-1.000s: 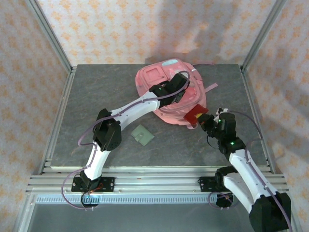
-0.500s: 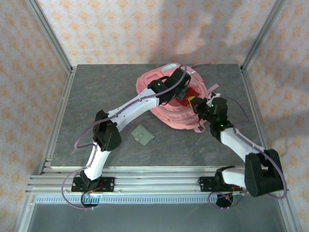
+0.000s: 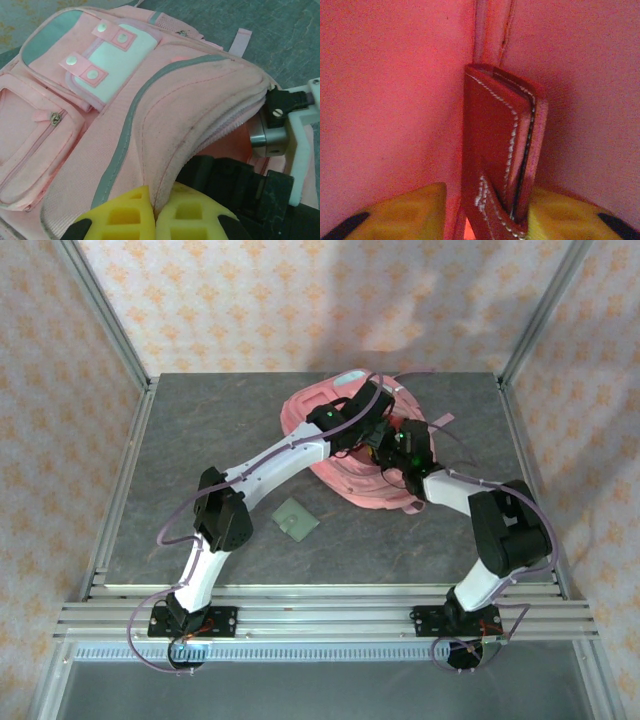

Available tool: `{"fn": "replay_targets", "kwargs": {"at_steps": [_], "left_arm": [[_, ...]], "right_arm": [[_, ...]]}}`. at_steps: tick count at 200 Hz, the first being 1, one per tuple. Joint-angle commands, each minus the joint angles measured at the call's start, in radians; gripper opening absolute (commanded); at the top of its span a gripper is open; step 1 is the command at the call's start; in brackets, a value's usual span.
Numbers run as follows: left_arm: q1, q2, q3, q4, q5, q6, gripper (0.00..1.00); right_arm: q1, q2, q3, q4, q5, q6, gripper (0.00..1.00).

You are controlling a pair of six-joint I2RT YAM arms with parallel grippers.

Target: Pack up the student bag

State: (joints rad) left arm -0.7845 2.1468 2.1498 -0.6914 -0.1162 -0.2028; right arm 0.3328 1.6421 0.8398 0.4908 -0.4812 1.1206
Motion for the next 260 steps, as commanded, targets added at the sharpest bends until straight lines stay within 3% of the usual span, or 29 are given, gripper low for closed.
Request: {"fn": "replay_targets", "kwargs": {"at_steps": [1,73,97,110,142,197,260], "left_arm": [[-0.009,-0.023,0.016,0.107,-0.007,-0.035,0.0],[-0.002,-0.033,-0.085,0.171,0.044,-0.069,0.0],[-0.004,-0.069,-0.139,0.179,0.062,-0.089,0.36],[-0.002,-0.13,-0.226,0.203,0.05,-0.107,0.47],[0.009,-0.402,-0.617,0.367,0.027,-0.198,0.62],[0.054,-0.785,-1.194,0.448,0.006,-0.465,0.67],[0.067,-0.939,-1.568,0.535,0.066,-0.755,0.72]], "right_arm": [[-0.003,-0.065,-0.003,-0.192,0.032,-0.09,0.49],[-0.072,-0.549,-0.17,-0.575,0.178,-0.293,0.56],[-0.071,-0.647,-0.184,-0.627,0.178,-0.338,0.56],[-0.067,-0.675,-0.185,-0.642,0.158,-0.369,0.55],[-0.013,-0.684,-0.172,-0.661,0.092,-0.469,0.55],[0.164,-0.641,-0.156,-0.603,0.025,-0.611,0.55],[0.358,-0.354,-0.055,-0.518,-0.014,-0.676,0.53]]}}
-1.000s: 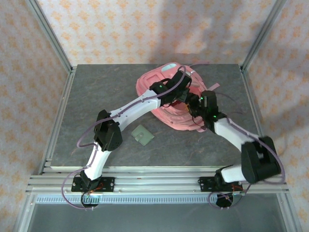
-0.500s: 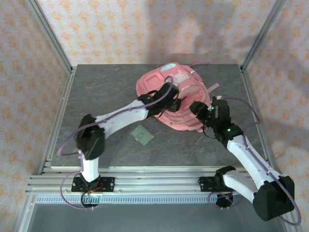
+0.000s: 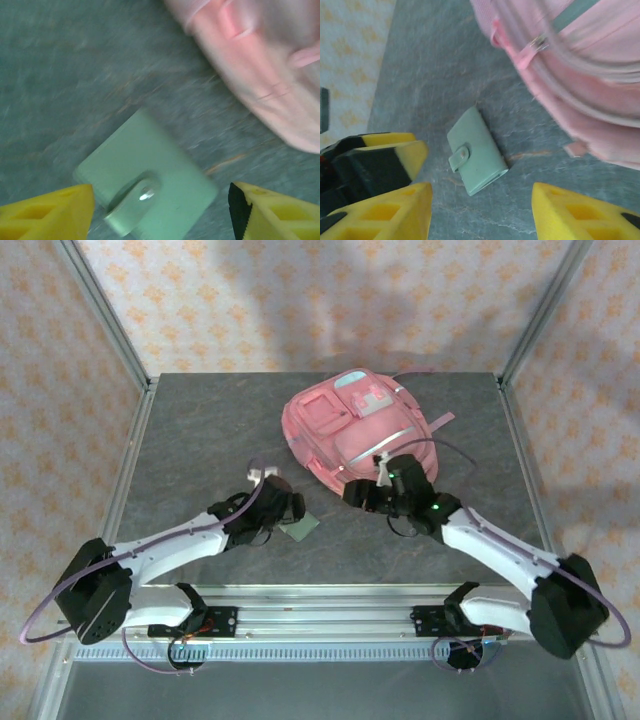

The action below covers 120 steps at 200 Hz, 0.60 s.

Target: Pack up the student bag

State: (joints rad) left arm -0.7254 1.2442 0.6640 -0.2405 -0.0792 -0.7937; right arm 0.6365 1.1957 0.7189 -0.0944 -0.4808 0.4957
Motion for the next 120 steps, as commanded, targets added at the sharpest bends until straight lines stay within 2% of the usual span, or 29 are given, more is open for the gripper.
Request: {"fn": "replay_targets", "kwargs": {"at_steps": [1,25,72,120], "left_arm": [[0.007,-0.037,-0.086,0.087,0.03,-0.168,0.72],[0.009,-0.043,-0.156,0.14,0.021,-0.228,0.72],[0.021,-0.005,-0.222,0.296,0.051,-0.239,0.68],[0.036,0.054,-0.254,0.381,0.079,-0.25,0.61]], "right_arm": [[0.057,0.097,0.068,0.069,-0.014,-0.052,0.53],[0.102,0.216,0.112,0.09,-0.006,-0.061,0.52],[0.134,0.395,0.195,0.106,0.006,-0.057,0.49],[0.141,0.543,0.248,0.093,0.021,-0.043,0.41]]}}
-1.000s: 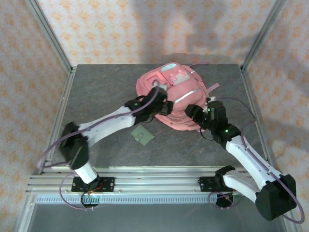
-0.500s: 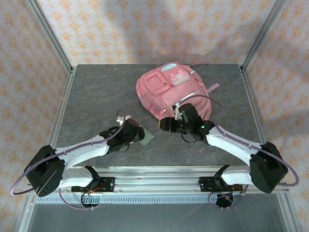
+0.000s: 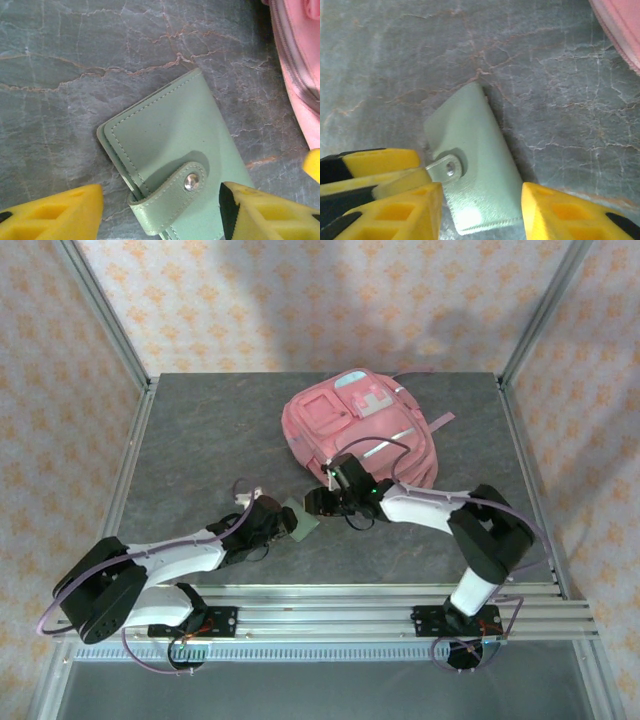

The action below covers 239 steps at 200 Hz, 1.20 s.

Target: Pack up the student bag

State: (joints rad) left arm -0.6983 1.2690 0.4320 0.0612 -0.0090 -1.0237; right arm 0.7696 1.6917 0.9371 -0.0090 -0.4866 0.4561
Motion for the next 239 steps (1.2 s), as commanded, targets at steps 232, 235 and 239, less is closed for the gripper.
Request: {"fn": "replay_targets", "kwargs": {"at_steps": [232,235,239], "left_arm": [[0.032,-0.091,0.037,0.056,0.044,0.103,0.0],[0.033,-0.093,0.041,0.049,0.049,0.114,0.0],[0.034,-0.1,0.048,0.042,0.055,0.132,0.0]], "right_arm": [[0.036,0.045,-0.046,0.04,0.023,0.045,0.34],[0.036,0.037,-0.044,0.033,0.033,0.043,0.35],[0.036,0.026,-0.042,0.022,0.046,0.04,0.36]]}}
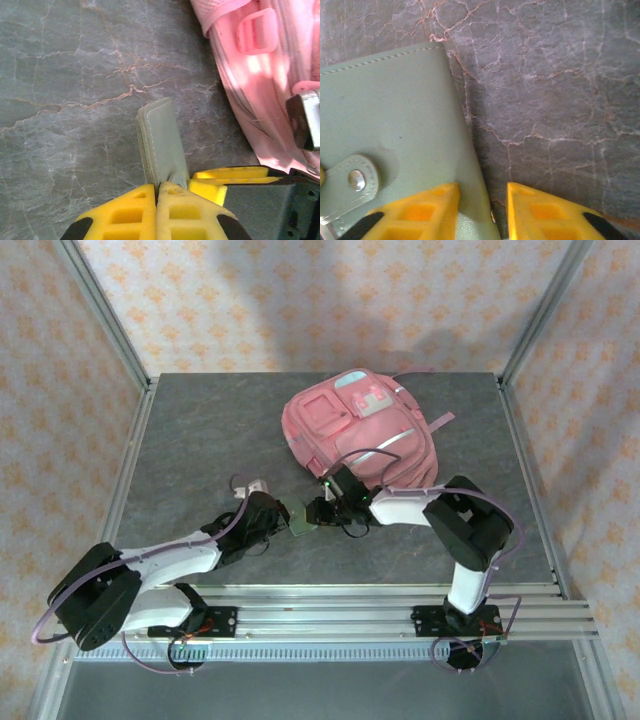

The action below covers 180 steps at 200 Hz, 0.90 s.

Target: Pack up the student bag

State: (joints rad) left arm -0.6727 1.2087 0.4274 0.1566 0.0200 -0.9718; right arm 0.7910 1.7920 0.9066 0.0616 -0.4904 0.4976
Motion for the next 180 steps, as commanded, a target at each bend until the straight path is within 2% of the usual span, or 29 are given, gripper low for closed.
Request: {"fn": "replay_targets", "kwargs": {"at_steps": [1,40,69,91,129,155,180], "left_arm": [[0.009,-0.04,0.055,-0.055,0.028,0.085,0.0],[0.015,-0.076,0.162,-0.182,0.055,0.225,0.0],[0.019,-0.111,0.229,-0.214,0.109,0.285,0.0],[0.022,-0.133,0.278,-0.203,0.17,0.313,0.0],[0.024,-0.152,0.328,-0.1,0.316,0.317,0.0],[0.024,-0.145,0.342,-0.004,0.432,0.301,0.0],[0.024,-0.134,0.338,0.095,0.524,0.266,0.0]], "right_arm": [[0.014,-0.076,-0.009,-0.051,0.054,-0.002,0.37],[-0.007,-0.218,0.005,-0.143,0.129,-0.014,0.49],[-0.076,-0.385,-0.054,-0.119,0.085,0.011,0.58],[-0.157,-0.506,-0.113,-0.072,-0.002,0.036,0.65],[-0.314,-0.645,-0.204,0.028,-0.228,0.078,0.68],[-0.344,-0.669,-0.232,0.122,-0.424,0.11,0.67],[-0.345,-0.696,-0.257,0.209,-0.525,0.147,0.64]]}}
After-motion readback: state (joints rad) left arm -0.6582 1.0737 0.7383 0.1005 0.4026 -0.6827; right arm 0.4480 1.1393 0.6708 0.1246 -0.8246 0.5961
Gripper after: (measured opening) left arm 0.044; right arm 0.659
